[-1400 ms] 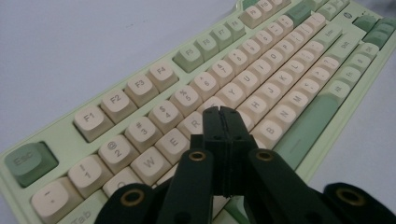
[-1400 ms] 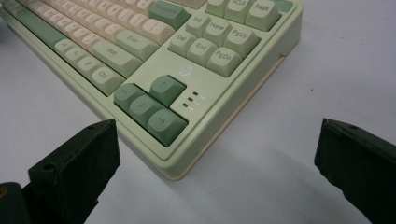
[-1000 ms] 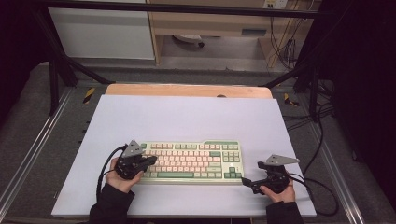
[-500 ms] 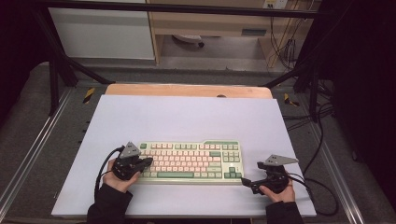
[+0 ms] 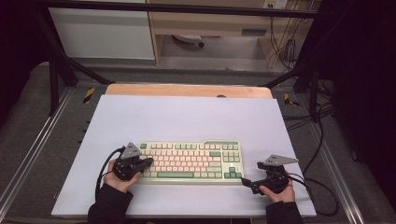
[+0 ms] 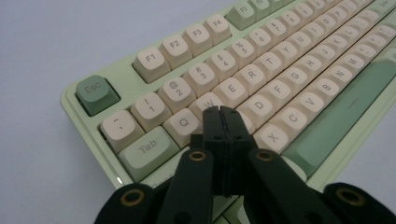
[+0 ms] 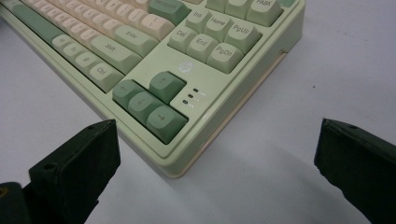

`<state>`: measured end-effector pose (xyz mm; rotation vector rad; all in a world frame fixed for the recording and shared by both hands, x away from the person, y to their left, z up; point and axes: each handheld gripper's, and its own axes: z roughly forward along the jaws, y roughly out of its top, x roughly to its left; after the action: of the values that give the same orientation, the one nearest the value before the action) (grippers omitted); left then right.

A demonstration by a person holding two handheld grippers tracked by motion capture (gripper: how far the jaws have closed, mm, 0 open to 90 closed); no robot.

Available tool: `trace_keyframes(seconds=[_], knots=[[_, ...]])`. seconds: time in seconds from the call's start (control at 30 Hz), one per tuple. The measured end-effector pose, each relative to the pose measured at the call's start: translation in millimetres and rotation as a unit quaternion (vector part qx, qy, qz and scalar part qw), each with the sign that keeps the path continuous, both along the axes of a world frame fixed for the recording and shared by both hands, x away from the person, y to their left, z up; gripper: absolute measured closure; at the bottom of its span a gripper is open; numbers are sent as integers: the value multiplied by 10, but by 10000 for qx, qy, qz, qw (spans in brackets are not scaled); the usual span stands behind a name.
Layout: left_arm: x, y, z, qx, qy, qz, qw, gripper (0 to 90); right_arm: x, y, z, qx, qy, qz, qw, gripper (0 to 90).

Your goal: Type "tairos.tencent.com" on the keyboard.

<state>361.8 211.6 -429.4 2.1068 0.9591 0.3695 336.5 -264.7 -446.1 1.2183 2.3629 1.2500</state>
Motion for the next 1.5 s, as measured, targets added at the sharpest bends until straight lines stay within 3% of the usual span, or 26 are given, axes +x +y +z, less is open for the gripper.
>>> trace_keyframes(seconds=[0.3,0.63,0.77,1.03,1.5], knots=[[-42,29,77,-148,-81,-31,9999,900,-14,-2,35,30,-50,7,10000,33],[-91,71,104,-271,-124,-51,9995,900,-55,122,191,57,-311,183,9993,131],[-95,82,102,-298,-117,-32,9995,900,-64,226,264,70,-385,280,9988,202],[-103,75,104,-302,-127,-61,9994,900,-17,489,355,210,-311,379,9986,362],[-102,81,100,-318,-119,-57,9994,900,76,855,413,137,-293,456,9984,535]])
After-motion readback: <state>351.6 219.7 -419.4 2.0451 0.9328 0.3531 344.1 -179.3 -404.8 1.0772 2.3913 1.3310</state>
